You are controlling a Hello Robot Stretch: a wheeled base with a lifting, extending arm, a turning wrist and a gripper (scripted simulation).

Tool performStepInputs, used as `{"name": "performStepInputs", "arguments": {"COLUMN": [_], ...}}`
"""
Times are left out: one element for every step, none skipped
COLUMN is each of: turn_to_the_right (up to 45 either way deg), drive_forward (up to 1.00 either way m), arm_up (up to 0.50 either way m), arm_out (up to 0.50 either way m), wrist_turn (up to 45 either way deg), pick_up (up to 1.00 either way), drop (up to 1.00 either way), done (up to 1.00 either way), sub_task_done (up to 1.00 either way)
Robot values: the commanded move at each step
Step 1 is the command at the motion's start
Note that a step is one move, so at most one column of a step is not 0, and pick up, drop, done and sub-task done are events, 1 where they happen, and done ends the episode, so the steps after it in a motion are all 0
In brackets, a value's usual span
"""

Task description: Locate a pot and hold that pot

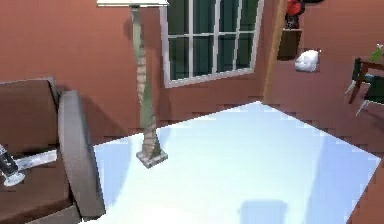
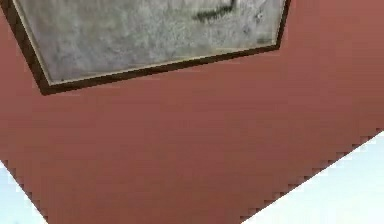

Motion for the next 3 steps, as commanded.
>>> {"name": "performStepInputs", "arguments": {"turn_to_the_right": [-3.0, 0.0, 45.0], "drive_forward": [0.0, 0.6, 0.0], "arm_up": [0.0, 0.0, 0.0], "arm_out": [0.0, 0.0, 0.0], "wrist_turn": [0.0, 0.0, 0.0], "pick_up": [0.0, 0.0, 0.0], "drop": [0.0, 0.0, 0.0], "done": [0.0, 0.0, 0.0], "sub_task_done": [0.0, 0.0, 0.0]}}
